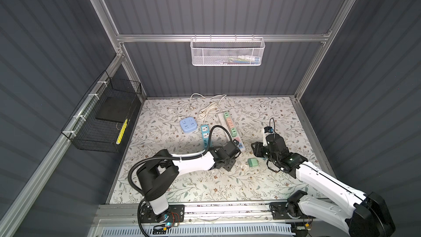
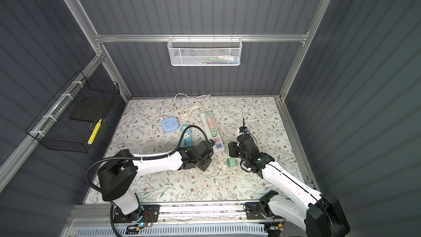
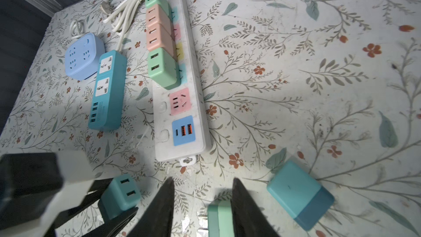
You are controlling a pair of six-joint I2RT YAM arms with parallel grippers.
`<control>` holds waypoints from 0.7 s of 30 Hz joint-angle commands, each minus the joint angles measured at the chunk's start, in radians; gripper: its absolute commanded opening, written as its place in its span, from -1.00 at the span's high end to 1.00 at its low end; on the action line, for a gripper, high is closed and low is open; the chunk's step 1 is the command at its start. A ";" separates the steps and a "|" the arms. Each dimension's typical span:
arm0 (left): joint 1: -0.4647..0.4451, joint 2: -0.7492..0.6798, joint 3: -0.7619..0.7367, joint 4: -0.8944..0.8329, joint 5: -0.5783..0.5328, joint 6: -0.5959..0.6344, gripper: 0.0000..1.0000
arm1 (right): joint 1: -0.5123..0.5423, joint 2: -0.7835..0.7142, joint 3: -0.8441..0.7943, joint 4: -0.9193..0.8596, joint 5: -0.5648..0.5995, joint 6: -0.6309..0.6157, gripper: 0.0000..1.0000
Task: Insert the plug
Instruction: 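Lift the teal plug with the left gripper into the closing right gripper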
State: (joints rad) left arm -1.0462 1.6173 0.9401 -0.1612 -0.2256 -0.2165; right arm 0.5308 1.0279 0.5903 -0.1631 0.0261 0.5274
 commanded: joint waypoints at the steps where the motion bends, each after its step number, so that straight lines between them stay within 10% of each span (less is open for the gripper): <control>1: 0.000 -0.099 -0.130 0.401 -0.024 0.129 0.49 | -0.002 -0.023 0.075 -0.050 -0.116 -0.037 0.11; 7: -0.002 -0.149 -0.306 0.819 -0.009 0.299 0.50 | -0.002 -0.015 0.189 -0.142 -0.291 -0.088 0.07; 21: -0.004 -0.157 -0.314 0.871 0.023 0.387 0.53 | 0.000 0.191 0.335 -0.214 -0.542 -0.167 -0.02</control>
State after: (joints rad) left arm -1.0462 1.4807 0.6250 0.6628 -0.2119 0.1398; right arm 0.5308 1.2057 0.8955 -0.3584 -0.4519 0.3862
